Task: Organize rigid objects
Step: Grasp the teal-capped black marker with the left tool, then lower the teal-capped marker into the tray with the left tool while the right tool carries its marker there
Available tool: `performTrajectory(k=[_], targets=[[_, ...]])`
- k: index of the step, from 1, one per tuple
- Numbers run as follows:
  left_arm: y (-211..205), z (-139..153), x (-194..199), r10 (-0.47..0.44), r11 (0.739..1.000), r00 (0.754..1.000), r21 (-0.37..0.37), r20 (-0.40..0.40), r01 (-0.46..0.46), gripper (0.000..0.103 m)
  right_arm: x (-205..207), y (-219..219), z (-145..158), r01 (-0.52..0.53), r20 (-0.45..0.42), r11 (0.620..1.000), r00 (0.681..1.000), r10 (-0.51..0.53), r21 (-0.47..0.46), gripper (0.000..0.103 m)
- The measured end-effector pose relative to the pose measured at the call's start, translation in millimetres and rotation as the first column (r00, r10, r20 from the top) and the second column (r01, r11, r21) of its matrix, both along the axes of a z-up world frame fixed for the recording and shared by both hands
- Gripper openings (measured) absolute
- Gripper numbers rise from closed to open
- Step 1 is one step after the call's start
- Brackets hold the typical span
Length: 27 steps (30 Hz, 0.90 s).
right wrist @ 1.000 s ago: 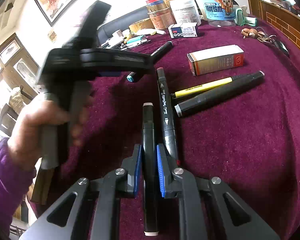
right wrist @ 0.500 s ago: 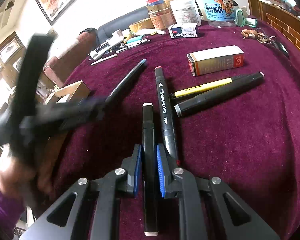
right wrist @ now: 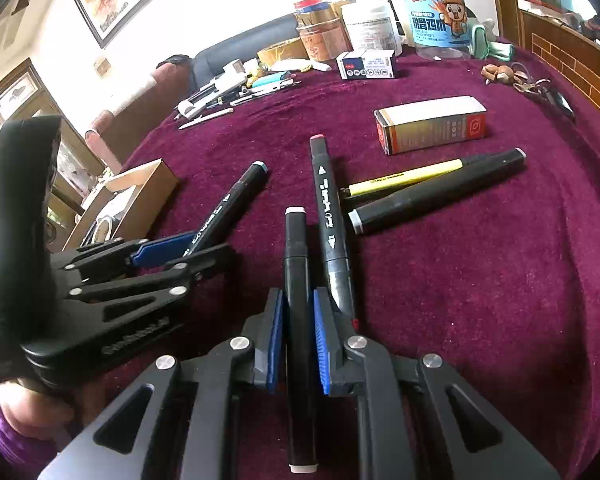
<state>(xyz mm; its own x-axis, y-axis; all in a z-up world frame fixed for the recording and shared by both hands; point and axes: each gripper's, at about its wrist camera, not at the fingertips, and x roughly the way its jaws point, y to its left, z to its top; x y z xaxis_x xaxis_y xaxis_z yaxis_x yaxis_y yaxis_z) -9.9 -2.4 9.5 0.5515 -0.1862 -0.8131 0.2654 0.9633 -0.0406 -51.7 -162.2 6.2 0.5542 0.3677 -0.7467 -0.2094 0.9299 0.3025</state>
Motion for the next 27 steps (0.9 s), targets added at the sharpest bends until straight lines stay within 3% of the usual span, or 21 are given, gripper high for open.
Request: performTrajectory(k=[1, 3, 4, 13, 20, 27], targets=[[2.4, 0.2, -0.3, 0.004, 1.0, 1.0, -0.01, 0.007, -0.004, 0.033, -0.9, 0.3, 0.0, 0.0, 0.0, 1.0, 1.0, 0.0, 0.001, 0.014], [10.7, 1.2, -4.6, 0.021, 0.999, 1.0, -0.035, 0.008, -0.021, 0.015, -0.8, 0.3, 0.1, 0.0, -0.001, 1.0, 1.0, 0.0, 0.004, 0.014], [13.7, 2.0, -5.2, 0.021, 0.998, 1.0, -0.052, -0.003, -0.021, 0.015, -1.0, 0.6, 0.1, 0.0, 0.0, 1.0, 1.0, 0.0, 0.003, 0.014], [45.4, 28.3, -60.7, 0.023, 0.978, 1.0, -0.209, -0.002, -0.023, 0.014, -1.2, 2.4, 0.4, 0.01, 0.002, 1.0, 1.0, -0.01, -0.009, 0.013], [75.5, 61.6, -103.7, 0.042, 0.966, 0.995, -0.258, 0.085, -0.019, 0.015, -2.9, 8.4, 2.2, 0.005, 0.001, 0.999, 1.0, -0.005, -0.048, 0.014], [116.0, 84.3, -123.3, 0.096, 0.94, 0.983, -0.338, 0.157, -0.037, 0.015, -16.0, 17.4, 18.8, -0.018, -0.008, 1.0, 1.0, 0.018, 0.004, 0.014]])
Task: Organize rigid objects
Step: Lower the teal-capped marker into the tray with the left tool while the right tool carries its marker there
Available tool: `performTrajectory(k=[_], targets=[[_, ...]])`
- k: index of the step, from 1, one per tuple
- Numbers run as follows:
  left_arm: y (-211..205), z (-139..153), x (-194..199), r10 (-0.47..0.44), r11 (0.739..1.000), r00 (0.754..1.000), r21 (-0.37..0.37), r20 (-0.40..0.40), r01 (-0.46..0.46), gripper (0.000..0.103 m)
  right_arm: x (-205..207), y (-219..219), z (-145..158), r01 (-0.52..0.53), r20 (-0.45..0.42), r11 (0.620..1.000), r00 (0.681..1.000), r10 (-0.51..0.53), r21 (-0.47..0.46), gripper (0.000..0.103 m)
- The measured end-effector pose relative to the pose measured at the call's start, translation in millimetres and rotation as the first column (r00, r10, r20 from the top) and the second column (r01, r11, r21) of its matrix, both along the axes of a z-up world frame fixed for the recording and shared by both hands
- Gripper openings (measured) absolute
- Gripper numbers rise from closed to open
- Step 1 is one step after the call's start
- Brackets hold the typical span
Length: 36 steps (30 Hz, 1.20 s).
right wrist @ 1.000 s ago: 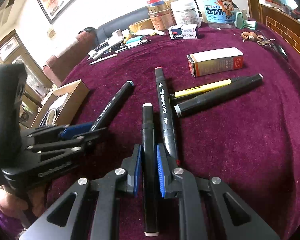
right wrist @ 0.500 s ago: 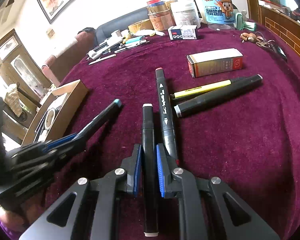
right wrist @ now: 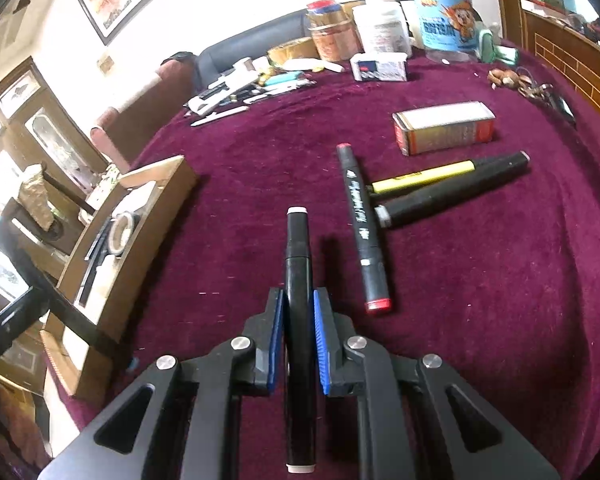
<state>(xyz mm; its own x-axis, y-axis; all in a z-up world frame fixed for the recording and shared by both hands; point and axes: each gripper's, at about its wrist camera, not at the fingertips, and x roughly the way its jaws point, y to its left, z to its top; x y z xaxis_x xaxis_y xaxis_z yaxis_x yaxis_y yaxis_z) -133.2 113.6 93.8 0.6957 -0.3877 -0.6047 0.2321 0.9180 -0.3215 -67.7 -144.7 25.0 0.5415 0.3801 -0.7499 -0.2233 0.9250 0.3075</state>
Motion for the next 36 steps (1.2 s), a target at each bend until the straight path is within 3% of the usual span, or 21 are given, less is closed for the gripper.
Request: performTrajectory(k=[9, 16, 28, 32, 36], targets=[[55.2, 12.8, -23.5, 0.058, 0.997, 0.997, -0.054, 0.059, -0.054, 0.015, -21.6, 51.9, 37.5, -0.107, 0.047, 0.994, 0.993, 0.107, -0.003, 0.014], [102.6, 11.8, -42.3, 0.12, 0.991, 0.99, -0.06, 0.068, -0.116, 0.015, -25.0, 111.5, 46.5, -0.22, 0.032, 0.975, 0.975, 0.219, 0.012, 0.014], [144.7, -10.9, -31.5, 0.166, 0.986, 0.984, -0.012, -0.07, -0.167, 0.015, -25.5, 203.8, 32.2, -0.376, -0.055, 0.926, 0.924, 0.378, 0.042, 0.015], [147.3, -23.4, -15.6, 0.174, 0.984, 0.978, -0.002, -0.115, -0.176, 0.015, -22.8, 222.5, 20.9, -0.379, -0.085, 0.925, 0.921, 0.38, 0.029, 0.015], [143.1, -27.0, -5.5, 0.191, 0.982, 0.975, 0.031, -0.11, -0.189, 0.015, -15.4, 228.7, 12.7, -0.369, -0.117, 0.928, 0.921, 0.372, 0.046, 0.015]])
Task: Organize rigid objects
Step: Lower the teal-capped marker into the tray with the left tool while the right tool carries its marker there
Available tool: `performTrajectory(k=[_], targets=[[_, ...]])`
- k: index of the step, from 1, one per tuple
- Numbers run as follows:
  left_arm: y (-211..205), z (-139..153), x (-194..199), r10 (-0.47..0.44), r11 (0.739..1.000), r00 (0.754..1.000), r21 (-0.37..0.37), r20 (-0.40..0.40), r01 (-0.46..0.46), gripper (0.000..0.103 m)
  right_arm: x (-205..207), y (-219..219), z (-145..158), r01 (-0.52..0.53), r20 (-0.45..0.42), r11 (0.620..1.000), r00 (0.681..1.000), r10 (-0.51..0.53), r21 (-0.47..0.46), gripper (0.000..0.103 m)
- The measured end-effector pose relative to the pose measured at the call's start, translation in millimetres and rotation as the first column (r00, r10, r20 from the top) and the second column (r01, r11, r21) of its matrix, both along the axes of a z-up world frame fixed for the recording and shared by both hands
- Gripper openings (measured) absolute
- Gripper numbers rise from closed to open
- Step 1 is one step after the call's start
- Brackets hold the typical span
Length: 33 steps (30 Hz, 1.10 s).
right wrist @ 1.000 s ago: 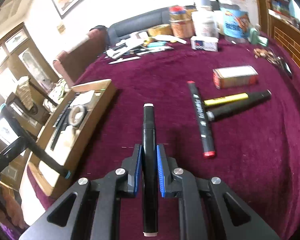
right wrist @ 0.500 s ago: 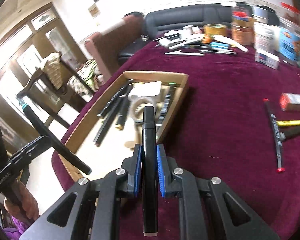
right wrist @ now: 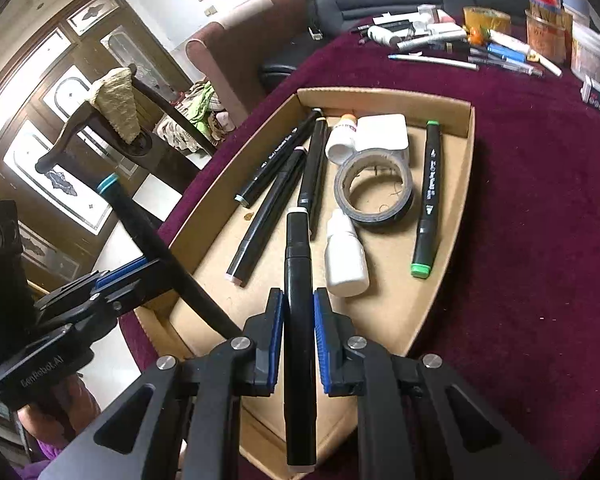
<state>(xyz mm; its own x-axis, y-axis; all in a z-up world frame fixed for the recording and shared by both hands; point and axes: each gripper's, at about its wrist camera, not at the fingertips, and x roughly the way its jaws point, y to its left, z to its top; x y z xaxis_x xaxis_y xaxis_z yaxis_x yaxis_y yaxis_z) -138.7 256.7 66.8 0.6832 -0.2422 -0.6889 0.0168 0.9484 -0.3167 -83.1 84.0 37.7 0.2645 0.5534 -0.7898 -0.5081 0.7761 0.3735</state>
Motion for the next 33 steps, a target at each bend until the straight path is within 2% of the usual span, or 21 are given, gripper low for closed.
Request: performTrajectory(k=[5, 9, 19, 28, 30, 32, 33], targets=[[-8.5, -6.9, 13.2, 0.027, 0.996, 1.0, 0.08, -0.005, -0.027, 0.015, 4.8, 4.3, -9.4, 0.015, -0.021, 1.0, 1.0, -0.015, -0.008, 0.015], [-14.0, -17.8, 23.3, 0.034, 0.994, 0.999, 0.102, -0.031, -0.031, 0.015, 6.8, 8.3, -16.6, 0.024, -0.025, 0.999, 0.999, -0.024, -0.026, 0.015], [-32.7, -19.0, 19.8, 0.051, 0.977, 0.999, 0.209, -0.007, -0.048, 0.015, 6.0, 14.4, -20.5, 0.04, 0.016, 0.997, 0.999, -0.039, -0.066, 0.015], [-29.7, -12.5, 14.5, 0.074, 0.978, 0.997, 0.194, -0.002, -0.072, 0.016, 9.4, 13.0, -20.9, 0.052, 0.021, 0.996, 0.998, -0.051, -0.066, 0.015], [-29.0, -12.0, 13.2, 0.081, 0.979, 0.997, 0.19, -0.007, -0.078, 0.026, 9.7, 12.9, -20.8, 0.053, 0.021, 0.996, 0.998, -0.052, -0.066, 0.015], [-26.2, -9.3, 10.4, 0.095, 0.979, 0.995, 0.18, 0.0, -0.094, 0.052, 9.7, 12.9, -21.0, 0.053, 0.02, 0.996, 0.998, -0.052, -0.065, 0.015], [-25.9, -8.2, 9.1, 0.1, 0.979, 0.995, 0.178, 0.004, -0.099, 0.057, 9.7, 12.8, -21.1, 0.052, 0.021, 0.996, 0.998, -0.051, -0.067, 0.015]])
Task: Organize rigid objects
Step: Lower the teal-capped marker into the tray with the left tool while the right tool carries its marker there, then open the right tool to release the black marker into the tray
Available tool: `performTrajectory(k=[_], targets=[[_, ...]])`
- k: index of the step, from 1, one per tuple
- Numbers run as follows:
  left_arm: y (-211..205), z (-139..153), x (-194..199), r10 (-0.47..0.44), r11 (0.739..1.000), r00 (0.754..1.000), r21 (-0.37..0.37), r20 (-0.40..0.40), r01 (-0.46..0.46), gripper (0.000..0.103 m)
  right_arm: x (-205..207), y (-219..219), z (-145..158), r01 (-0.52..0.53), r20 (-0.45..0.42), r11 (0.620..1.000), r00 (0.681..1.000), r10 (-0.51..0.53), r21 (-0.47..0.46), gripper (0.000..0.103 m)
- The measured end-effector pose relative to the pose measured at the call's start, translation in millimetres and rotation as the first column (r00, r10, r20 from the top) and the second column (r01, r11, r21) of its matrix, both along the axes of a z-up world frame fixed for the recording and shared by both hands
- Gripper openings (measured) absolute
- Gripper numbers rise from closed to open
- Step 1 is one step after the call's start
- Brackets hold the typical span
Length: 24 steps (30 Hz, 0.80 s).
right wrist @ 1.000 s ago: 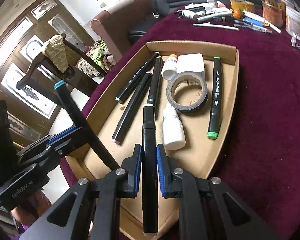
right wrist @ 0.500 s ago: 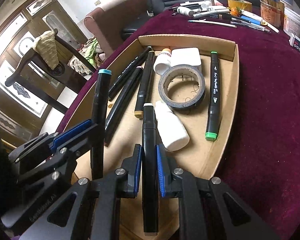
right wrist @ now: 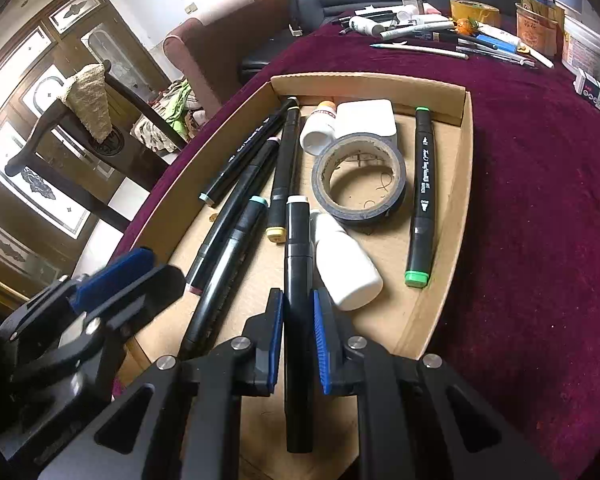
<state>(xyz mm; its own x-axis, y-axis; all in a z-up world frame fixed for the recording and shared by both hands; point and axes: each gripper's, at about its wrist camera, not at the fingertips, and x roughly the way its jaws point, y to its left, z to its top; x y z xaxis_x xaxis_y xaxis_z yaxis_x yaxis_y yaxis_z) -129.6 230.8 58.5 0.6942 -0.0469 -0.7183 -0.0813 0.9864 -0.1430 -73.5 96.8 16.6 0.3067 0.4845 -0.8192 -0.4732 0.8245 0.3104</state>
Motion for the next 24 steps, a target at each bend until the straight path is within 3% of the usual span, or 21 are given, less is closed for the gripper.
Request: performTrajectory(k=[7, 17, 19, 21, 24], targets=[[1.2, 9.2, -11.1, 0.019, 1.0, 0.999, 0.024, 0.036, -0.02, 0.071, 0.2, -0.1, 0.3, 0.004, 0.002, 1.0, 1.0, -0.004, -0.002, 0.015], [6.9, 5.5, -10.8, 0.045, 0.999, 0.999, 0.019, 0.013, -0.046, 0.078, 0.9, -1.9, 1.7, 0.014, 0.006, 1.0, 1.0, -0.014, 0.005, 0.015], [7.0, 5.1, -10.4, 0.048, 0.999, 0.999, 0.02, 0.009, -0.049, 0.08, 0.5, -2.3, 3.9, 0.015, 0.011, 1.0, 1.0, -0.016, 0.009, 0.017], [8.5, 5.2, -10.7, 0.054, 0.998, 0.998, 0.014, 0.007, -0.054, 0.082, -0.7, -3.1, 7.3, 0.016, 0.024, 1.0, 1.0, -0.016, 0.017, 0.031], [11.4, 6.1, -12.9, 0.069, 0.998, 0.998, 0.008, 0.005, -0.069, 0.083, -1.9, -6.3, 12.5, 0.014, 0.031, 0.999, 0.999, -0.016, 0.048, 0.037]])
